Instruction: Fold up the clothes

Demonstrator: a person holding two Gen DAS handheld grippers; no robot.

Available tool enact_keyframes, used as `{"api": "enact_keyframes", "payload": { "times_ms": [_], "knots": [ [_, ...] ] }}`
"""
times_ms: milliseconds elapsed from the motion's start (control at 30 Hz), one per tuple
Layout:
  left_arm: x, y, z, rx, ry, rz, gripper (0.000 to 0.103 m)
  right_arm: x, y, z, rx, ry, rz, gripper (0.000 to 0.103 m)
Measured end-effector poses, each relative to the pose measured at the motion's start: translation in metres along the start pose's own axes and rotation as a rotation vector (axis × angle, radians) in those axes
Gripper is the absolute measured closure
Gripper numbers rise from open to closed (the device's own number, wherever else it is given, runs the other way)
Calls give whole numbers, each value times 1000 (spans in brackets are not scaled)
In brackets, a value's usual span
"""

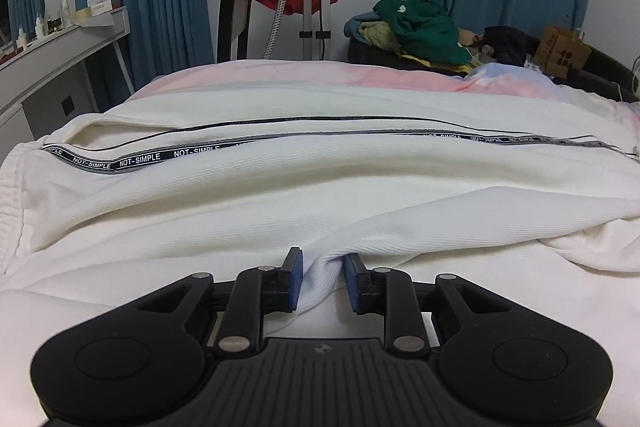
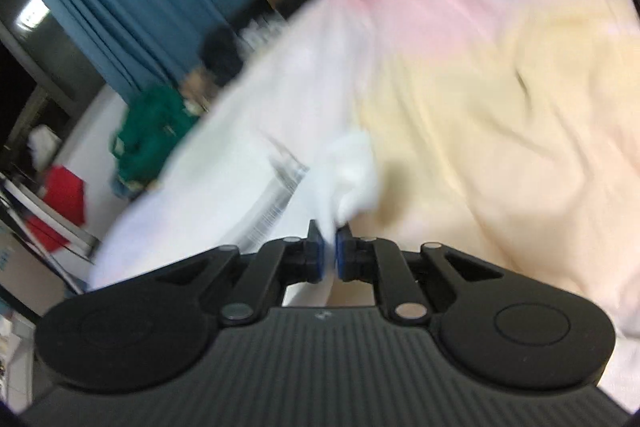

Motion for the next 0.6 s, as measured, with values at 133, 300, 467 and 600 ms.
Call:
{"api": "enact_keyframes", "payload": {
  "times_ms": [133, 300, 467, 600],
  "knots": [
    [4, -1, 9, 6, 6, 38, 66, -4, 11, 25, -4, 0, -44, 85],
    [9, -3, 45, -17, 1, 73, 45, -10, 21, 87, -89, 9, -140, 52],
    [11, 11, 89, -18, 2, 154, 29, -19, 45, 140, -143, 62, -182, 37],
    [2, 26, 116, -22, -6, 131, 18, -22, 69, 168, -130, 94, -136, 37]
  ]
}}
Point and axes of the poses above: each gripper's, at about its wrist camera, not at the fingertips, and z roughly against the way its jaws point, x to its left, y to its underside, the point moved 10 cm from there along -z, roughly the way its jaws point, and after that the axes turned 2 degrees about x, right-handed, at the moved point
